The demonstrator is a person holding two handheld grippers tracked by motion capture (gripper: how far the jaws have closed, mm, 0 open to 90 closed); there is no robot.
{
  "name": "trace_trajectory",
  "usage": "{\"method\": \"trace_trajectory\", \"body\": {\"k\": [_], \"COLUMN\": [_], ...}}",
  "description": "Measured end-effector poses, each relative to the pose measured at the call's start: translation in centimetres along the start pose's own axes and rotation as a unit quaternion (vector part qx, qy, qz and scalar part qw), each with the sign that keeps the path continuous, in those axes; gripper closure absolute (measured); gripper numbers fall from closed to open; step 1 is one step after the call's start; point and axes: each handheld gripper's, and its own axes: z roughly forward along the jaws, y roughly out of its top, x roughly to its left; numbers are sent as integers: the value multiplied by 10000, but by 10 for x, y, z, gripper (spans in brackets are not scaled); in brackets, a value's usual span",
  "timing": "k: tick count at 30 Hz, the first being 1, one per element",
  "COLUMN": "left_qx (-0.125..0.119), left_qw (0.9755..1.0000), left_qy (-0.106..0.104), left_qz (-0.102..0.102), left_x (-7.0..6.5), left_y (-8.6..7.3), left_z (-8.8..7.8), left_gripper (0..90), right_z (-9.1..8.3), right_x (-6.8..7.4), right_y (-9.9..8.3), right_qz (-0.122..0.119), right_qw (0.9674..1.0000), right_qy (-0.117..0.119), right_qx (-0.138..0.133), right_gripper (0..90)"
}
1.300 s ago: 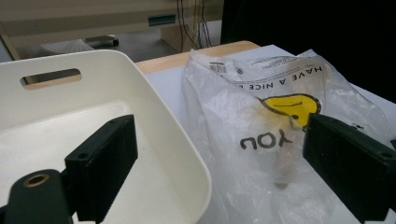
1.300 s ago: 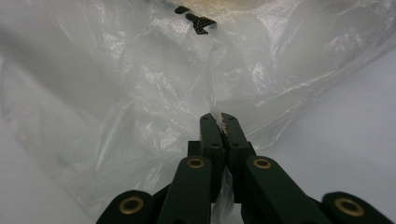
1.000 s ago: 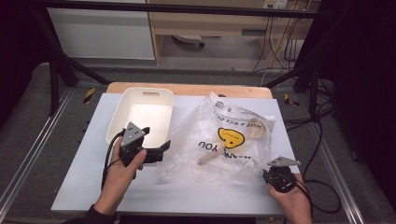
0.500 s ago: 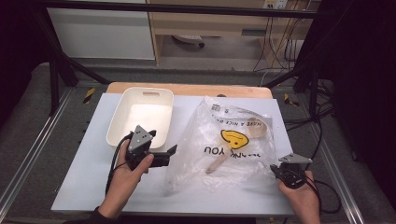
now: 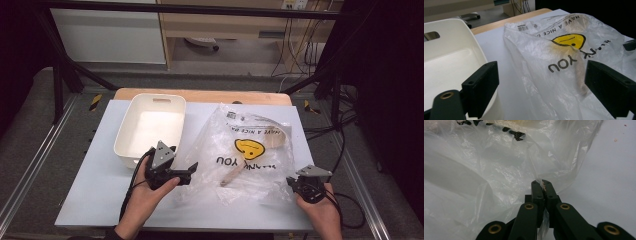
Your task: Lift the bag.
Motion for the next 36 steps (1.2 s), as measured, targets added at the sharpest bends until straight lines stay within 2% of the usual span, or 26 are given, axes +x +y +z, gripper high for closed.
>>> {"method": "trace_trajectory", "body": {"k": [8, 12, 17, 19, 21, 25, 27, 30, 36], "left_qx": [197, 313, 318, 340, 432, 649, 691, 884, 1069], "left_qw": [9997, 9993, 9994, 9993, 9987, 9973, 9971, 9958, 9937], "left_qy": [-96, -49, -32, -104, -148, -220, -138, -123, -315], "left_qz": [97, 178, 135, 138, 224, 258, 300, 227, 126], "left_x": [-13, -17, -18, -21, -24, -30, -30, -27, -25], "left_y": [-8, -16, -19, -21, -26, -38, -42, -51, -59], "left_z": [8, 14, 15, 16, 19, 31, 36, 45, 55], "left_gripper": [147, 150, 149, 149, 149, 146, 146, 154, 277], "right_z": [1, 2, 1, 1, 1, 1, 1, 1, 0], "right_x": [-6, -7, -14, -18, -19, -17, -17, -17, -15], "right_y": [-1, -1, -4, -5, -5, -4, -5, -5, -5], "right_qz": [76, 55, 122, 151, 185, 152, 135, 130, 90], "right_qw": [9999, 9998, 9997, 9996, 9996, 9996, 9997, 9997, 9998], "right_qy": [-130, -153, -190, -218, -222, -209, -211, -193, -179], "right_qx": [51, 72, 81, 70, 66, 64, 64, 74, 72], "right_gripper": [900, 900, 900, 900, 900, 900, 900, 900, 900]}}
